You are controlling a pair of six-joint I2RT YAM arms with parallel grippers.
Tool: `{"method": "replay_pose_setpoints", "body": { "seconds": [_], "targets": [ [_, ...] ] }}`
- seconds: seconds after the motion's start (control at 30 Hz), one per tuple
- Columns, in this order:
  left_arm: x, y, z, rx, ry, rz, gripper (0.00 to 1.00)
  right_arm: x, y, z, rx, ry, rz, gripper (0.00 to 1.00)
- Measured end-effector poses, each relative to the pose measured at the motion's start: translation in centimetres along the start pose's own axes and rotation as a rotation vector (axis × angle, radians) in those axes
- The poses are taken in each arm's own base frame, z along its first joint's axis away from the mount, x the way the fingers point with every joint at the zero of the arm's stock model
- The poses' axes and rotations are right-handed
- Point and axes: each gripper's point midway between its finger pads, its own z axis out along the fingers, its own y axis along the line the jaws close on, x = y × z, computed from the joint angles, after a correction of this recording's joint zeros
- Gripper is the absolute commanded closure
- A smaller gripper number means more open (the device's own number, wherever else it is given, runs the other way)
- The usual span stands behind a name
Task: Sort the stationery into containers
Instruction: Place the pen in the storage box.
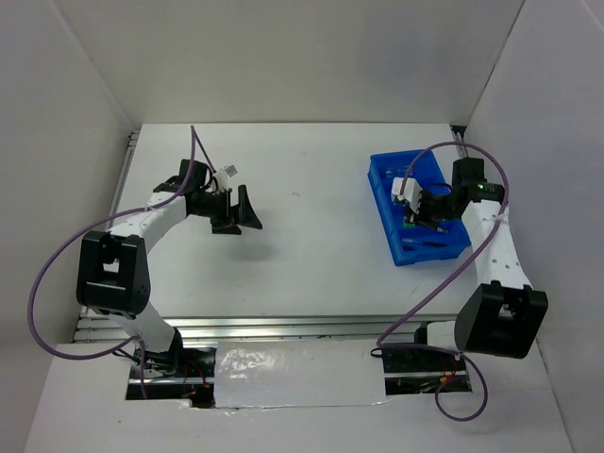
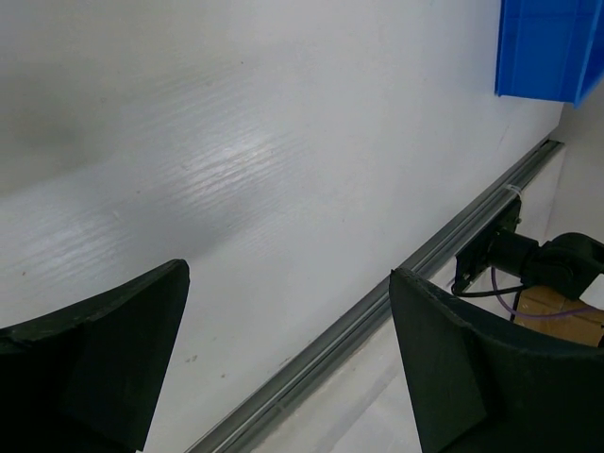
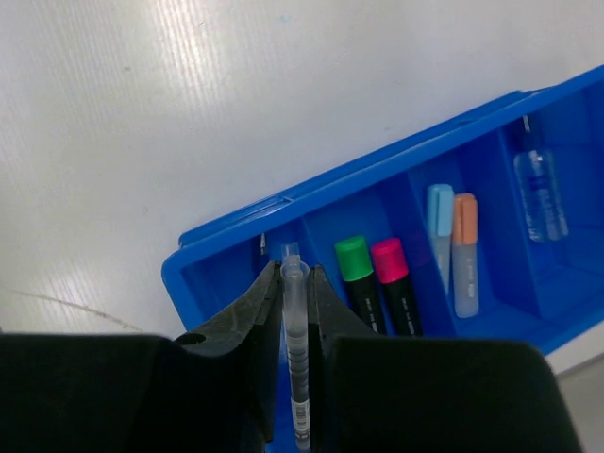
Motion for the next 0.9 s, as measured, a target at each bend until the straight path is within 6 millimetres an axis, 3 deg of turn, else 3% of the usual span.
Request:
{"method": "replay_pose_setpoints", "body": {
  "seconds": [0.27, 0.37, 0.4, 0.47, 0.57, 0.7, 0.73, 0.77, 0.8, 0.87, 0.9],
  "targets": [
    [0.0, 0.7, 0.0, -0.031, -0.005, 0.016, 0.01, 3.4, 1.0, 2.3, -0.053, 0.072, -0.036, 0.99],
    [0.0, 0.9, 0.1, -0.040, -0.005, 0.016, 0.01, 4.8, 1.2, 3.0, -0.072, 0.104, -0.045, 0.92],
    [0.1, 0.9, 0.1, -0.043, -0.005, 0.016, 0.01, 5.2, 1.2, 3.2, -0.079, 0.115, -0.048, 0.84],
    [0.2, 1.1, 0.1, -0.049, -0.004, 0.015, 0.01, 6.0, 1.1, 3.5, -0.081, 0.143, -0.059, 0.80],
    [0.5, 1.5, 0.0, -0.067, -0.005, 0.011, 0.01, 6.9, 1.3, 3.8, -0.084, 0.178, -0.072, 0.64],
    [0.5, 1.8, -0.4, -0.097, -0.024, 0.020, 0.01, 7.6, 1.5, 3.9, -0.085, 0.205, -0.084, 0.37],
    [0.4, 1.8, -0.5, -0.105, -0.034, 0.025, 0.01, 7.7, 1.6, 3.9, -0.085, 0.208, -0.085, 0.34],
    [0.2, 1.8, -0.8, -0.114, -0.046, 0.032, 0.01, 7.7, 1.6, 3.8, -0.082, 0.211, -0.083, 0.23],
    [0.0, 1.8, -1.1, -0.125, -0.061, 0.040, 0.01, 7.5, 1.6, 3.6, -0.074, 0.210, -0.081, 0.22],
    [-0.5, 1.6, -1.9, -0.150, -0.099, 0.059, 0.01, 6.9, 1.2, 2.9, -0.041, 0.204, -0.080, 0.00],
    [-0.8, 1.6, -2.4, -0.161, -0.120, 0.070, 0.01, 6.3, 1.0, 2.3, -0.014, 0.194, -0.067, 0.00]
  ]
}}
